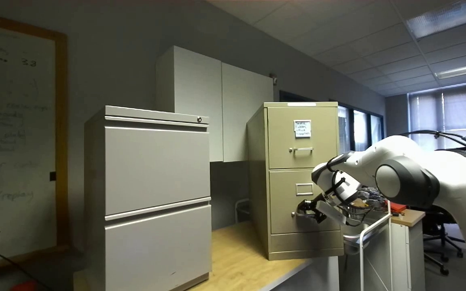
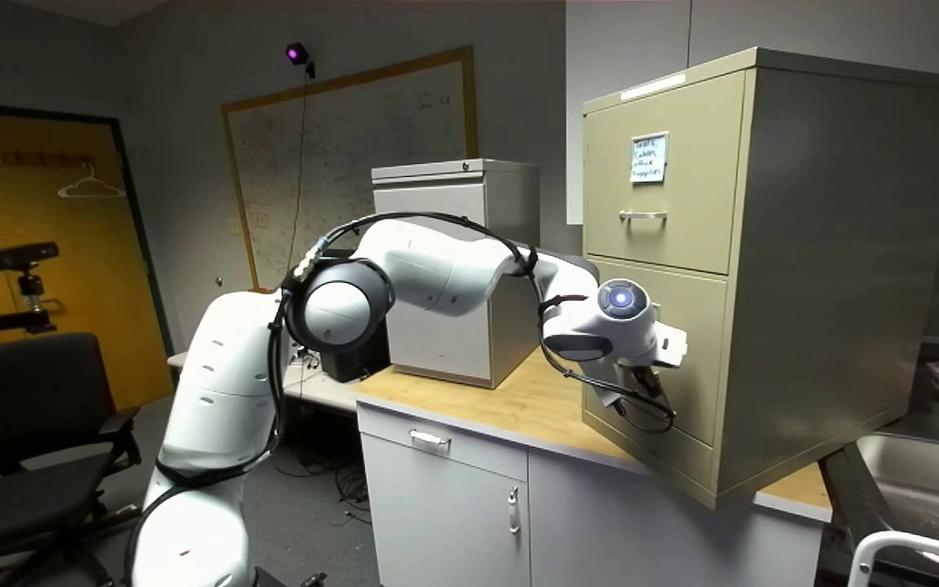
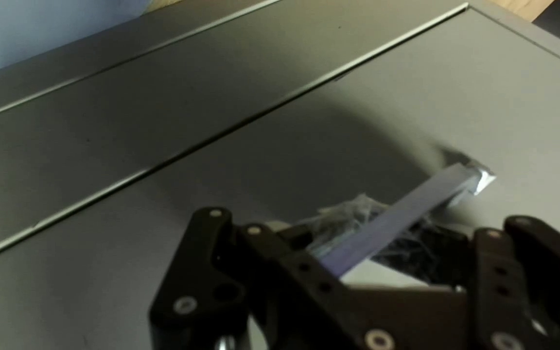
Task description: Open the bottom drawer on the right
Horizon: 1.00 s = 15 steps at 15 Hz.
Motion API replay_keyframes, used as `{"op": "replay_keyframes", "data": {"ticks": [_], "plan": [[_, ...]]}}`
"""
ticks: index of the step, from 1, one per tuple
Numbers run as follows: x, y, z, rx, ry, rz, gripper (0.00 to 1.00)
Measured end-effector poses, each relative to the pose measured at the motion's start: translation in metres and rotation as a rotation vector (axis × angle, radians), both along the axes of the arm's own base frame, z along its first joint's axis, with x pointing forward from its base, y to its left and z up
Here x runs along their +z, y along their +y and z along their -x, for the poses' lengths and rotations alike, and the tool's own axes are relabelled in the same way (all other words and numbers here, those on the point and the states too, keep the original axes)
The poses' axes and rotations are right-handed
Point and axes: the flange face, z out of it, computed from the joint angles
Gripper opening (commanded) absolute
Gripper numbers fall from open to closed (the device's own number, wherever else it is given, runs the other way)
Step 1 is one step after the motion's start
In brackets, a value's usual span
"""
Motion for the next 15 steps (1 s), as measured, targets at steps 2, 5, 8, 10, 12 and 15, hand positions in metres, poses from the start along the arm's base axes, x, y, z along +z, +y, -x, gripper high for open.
{"op": "replay_keyframes", "data": {"ticks": [2,5,8,10,12,15], "plan": [[-0.0003,-0.0001,-0.0003,-0.001,0.0,0.0,0.01],[-0.0003,-0.0002,-0.0003,-0.001,0.0,0.001,0.03],[-0.0005,-0.0003,-0.0002,-0.002,0.0,0.001,0.04],[-0.0005,-0.0003,-0.0002,-0.002,0.0,0.001,0.03],[-0.0005,-0.0002,-0.0004,-0.002,0.0,0.001,0.03],[0.0016,0.0002,0.0003,0.012,0.012,0.011,0.03]]}}
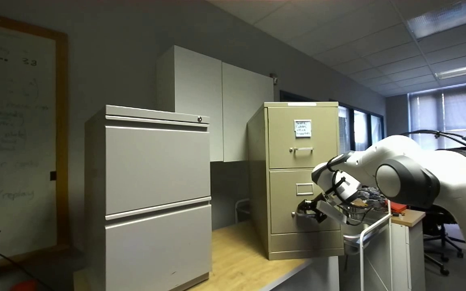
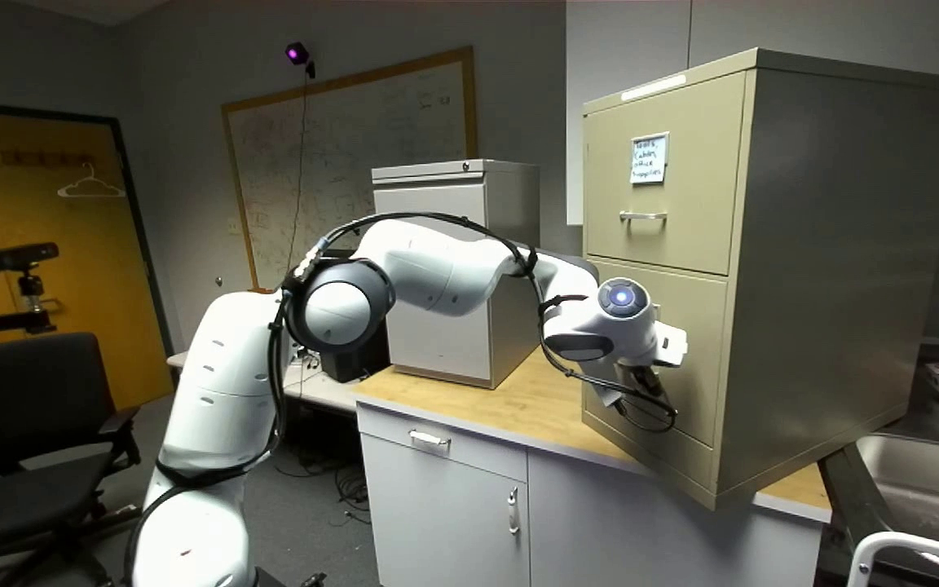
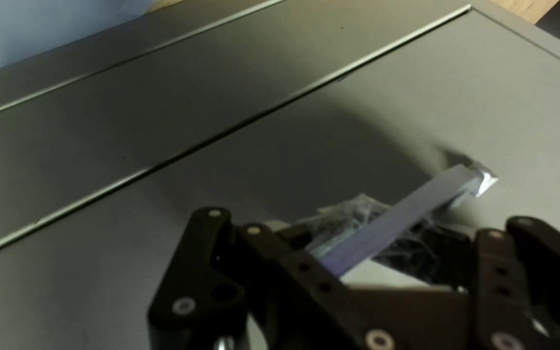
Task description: Open the bottom drawer on the right
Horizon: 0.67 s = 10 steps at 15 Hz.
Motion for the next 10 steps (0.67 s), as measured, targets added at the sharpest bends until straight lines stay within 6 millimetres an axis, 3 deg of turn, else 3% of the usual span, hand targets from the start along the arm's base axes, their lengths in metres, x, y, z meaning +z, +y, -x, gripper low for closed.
{"op": "replay_keyframes", "data": {"ticks": [10], "plan": [[-0.02,0.015,0.031,0.005,-0.139,-0.077,0.02]]}}
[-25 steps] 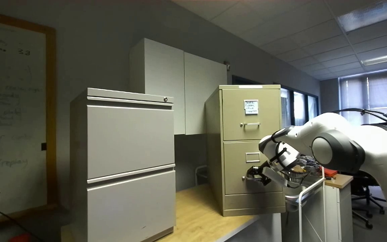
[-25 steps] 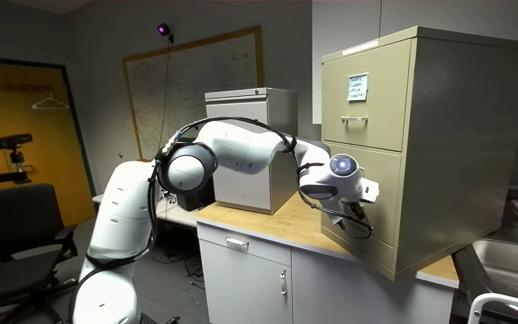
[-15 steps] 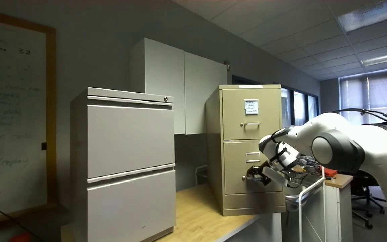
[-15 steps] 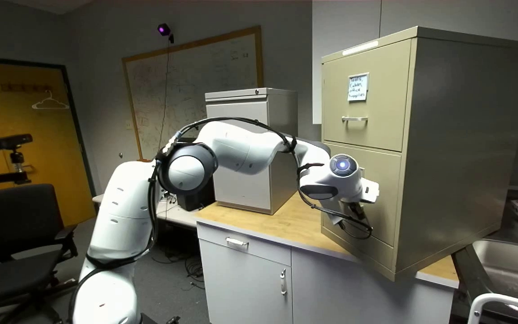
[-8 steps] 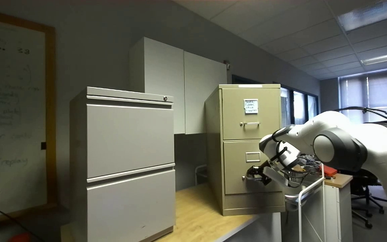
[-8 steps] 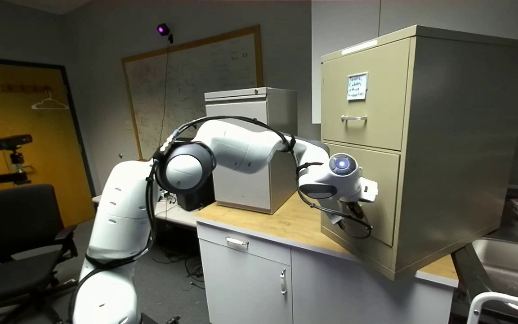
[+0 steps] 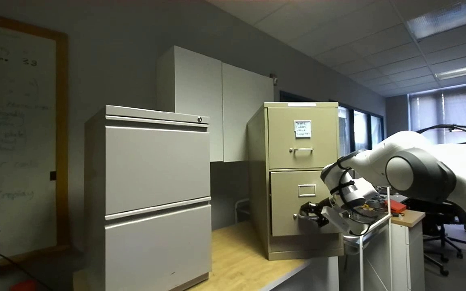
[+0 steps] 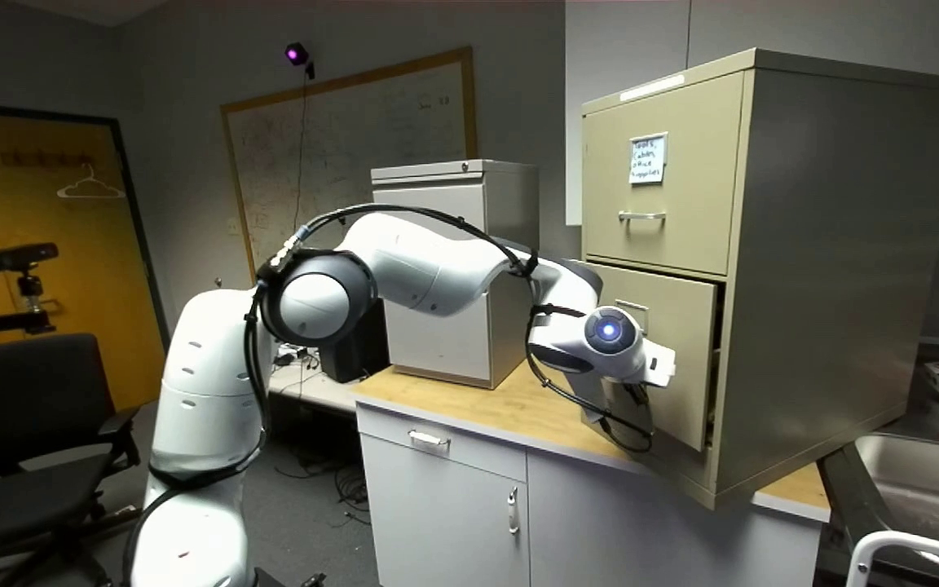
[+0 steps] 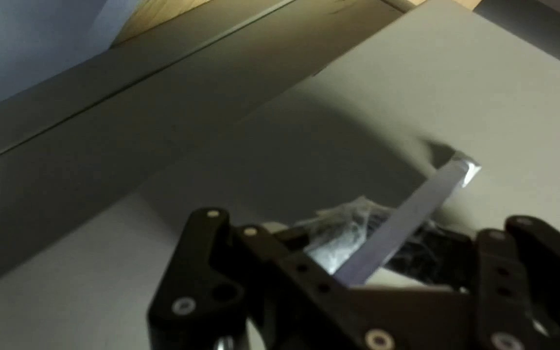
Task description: Open the bottom drawer on the right
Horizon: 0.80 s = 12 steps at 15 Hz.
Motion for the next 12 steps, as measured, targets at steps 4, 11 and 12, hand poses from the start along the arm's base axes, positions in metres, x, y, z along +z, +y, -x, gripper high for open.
{"op": "replay_keyframes", "data": {"ticks": [4,11,12], "plan": [[-0.009,0.007,0.015,-0.009,-0.058,-0.049,0.01],[-0.027,0.052,0.03,-0.269,-0.178,-0.256,0.02],[-0.03,0.053,0.036,-0.252,-0.184,-0.286,0.03]]}}
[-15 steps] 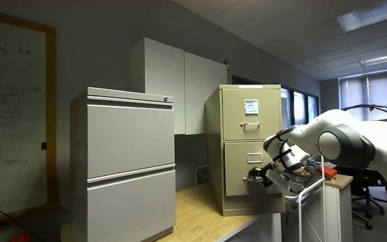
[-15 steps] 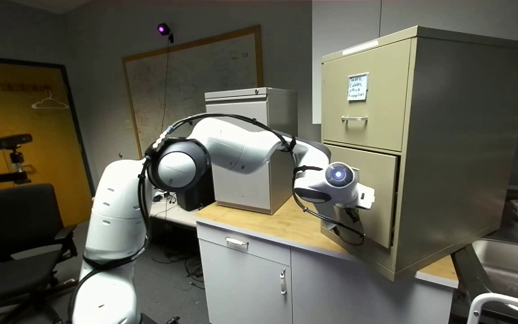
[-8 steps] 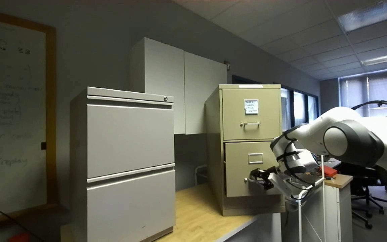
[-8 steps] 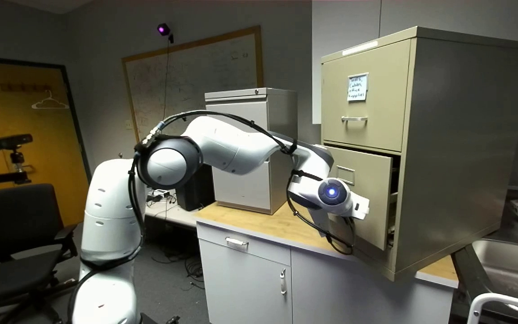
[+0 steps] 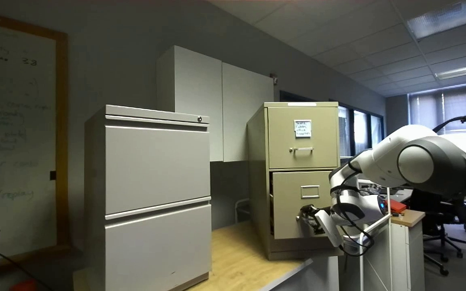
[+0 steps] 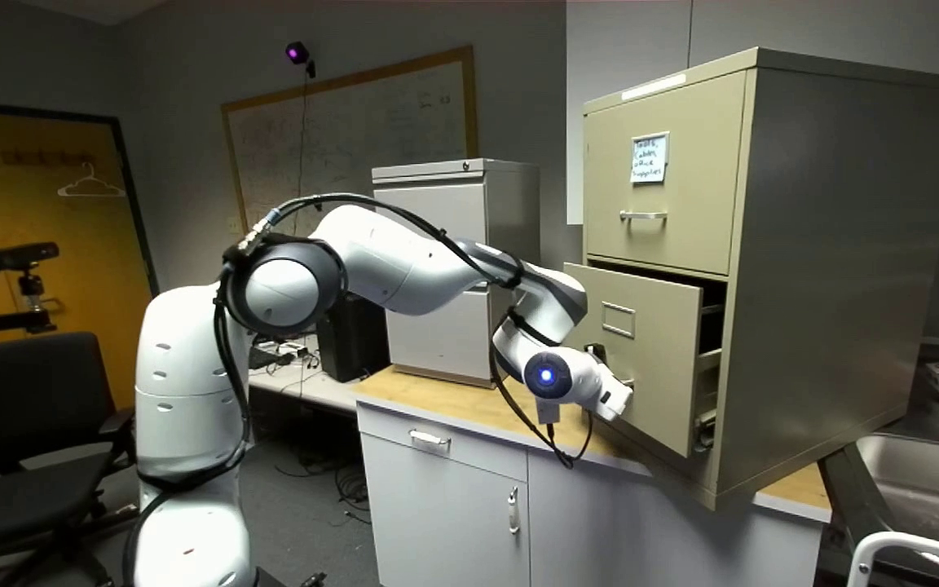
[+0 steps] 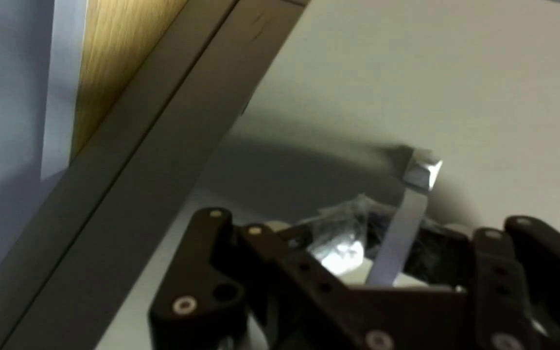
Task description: Open the bottom drawer on the right
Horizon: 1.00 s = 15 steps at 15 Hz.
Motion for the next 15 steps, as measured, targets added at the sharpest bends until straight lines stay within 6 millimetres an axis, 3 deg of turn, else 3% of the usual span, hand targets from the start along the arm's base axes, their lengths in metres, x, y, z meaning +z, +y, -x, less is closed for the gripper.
{"op": "replay_keyframes", "data": {"ticks": [4,9,15], "plan": [[0.016,0.006,0.028,0.073,0.1,0.026,0.03],[0.039,0.022,0.041,0.137,0.278,0.165,0.03],[0.04,0.041,0.073,0.152,0.298,0.149,0.03]]}}
